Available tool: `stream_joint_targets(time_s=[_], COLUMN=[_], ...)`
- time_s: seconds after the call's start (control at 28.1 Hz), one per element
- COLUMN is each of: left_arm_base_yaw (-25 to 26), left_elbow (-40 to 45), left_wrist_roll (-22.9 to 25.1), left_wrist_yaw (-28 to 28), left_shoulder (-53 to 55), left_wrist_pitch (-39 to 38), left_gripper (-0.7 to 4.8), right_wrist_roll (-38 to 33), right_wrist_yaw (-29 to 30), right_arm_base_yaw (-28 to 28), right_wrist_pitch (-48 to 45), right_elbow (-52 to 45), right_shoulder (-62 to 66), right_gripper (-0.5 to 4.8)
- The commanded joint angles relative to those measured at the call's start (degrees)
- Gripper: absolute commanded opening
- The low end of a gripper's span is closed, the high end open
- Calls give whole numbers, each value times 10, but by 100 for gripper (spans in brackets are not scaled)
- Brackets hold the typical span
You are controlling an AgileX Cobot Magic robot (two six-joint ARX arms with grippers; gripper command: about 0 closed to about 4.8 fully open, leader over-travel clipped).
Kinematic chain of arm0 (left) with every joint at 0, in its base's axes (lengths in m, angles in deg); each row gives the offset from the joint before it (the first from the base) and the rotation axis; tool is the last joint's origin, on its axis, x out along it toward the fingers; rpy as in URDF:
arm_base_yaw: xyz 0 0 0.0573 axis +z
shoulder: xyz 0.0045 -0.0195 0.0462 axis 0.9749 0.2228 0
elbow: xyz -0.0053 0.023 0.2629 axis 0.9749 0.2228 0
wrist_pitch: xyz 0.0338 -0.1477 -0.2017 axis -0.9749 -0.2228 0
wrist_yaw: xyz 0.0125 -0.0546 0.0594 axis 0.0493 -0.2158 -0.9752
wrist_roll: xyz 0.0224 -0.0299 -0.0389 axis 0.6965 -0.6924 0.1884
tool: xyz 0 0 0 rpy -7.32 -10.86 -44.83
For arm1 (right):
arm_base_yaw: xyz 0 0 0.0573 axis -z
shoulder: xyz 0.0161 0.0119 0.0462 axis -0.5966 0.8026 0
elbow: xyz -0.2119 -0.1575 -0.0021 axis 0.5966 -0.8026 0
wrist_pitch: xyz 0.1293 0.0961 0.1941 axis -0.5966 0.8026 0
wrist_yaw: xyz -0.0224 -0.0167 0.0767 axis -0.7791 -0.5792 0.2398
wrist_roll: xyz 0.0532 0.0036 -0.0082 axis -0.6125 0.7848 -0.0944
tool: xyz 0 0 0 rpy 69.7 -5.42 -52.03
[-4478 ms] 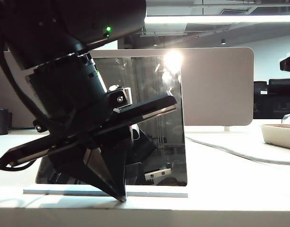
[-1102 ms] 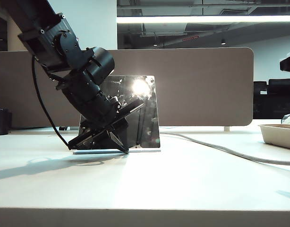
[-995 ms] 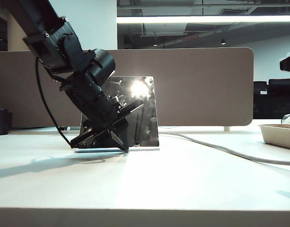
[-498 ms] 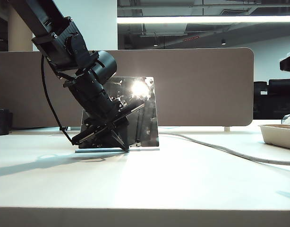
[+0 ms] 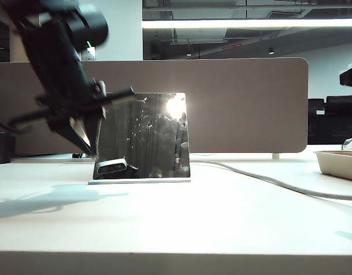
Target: Push the base of the mirror on the table to move it forward for a short distance.
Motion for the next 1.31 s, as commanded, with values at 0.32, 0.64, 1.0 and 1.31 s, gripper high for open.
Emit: stream_joint_targets(time_s=[0.32,0.64,1.0,1.31], left_arm_base_yaw=[0,43,80,81], left_elbow=[136,234,362,480], left_wrist_roll=[148,261,256,240], left_wrist_yaw=[-86,-211,-209,-137], left_shoulder=[-404,-702,-883,-912], left_wrist_pitch=[-2,-4,-6,26], left_gripper=[-2,-1,-1,-2], right_wrist_roll=[0,0,0,0], right_wrist_yaw=[1,1,1,1], right_arm_base_yaw=[0,0,0,-1], right_wrist_pitch=[-8,-8,-8,-8], right_elbow=[0,0,0,0], right_shoulder=[0,0,0,0], right_gripper=[22,22,22,22])
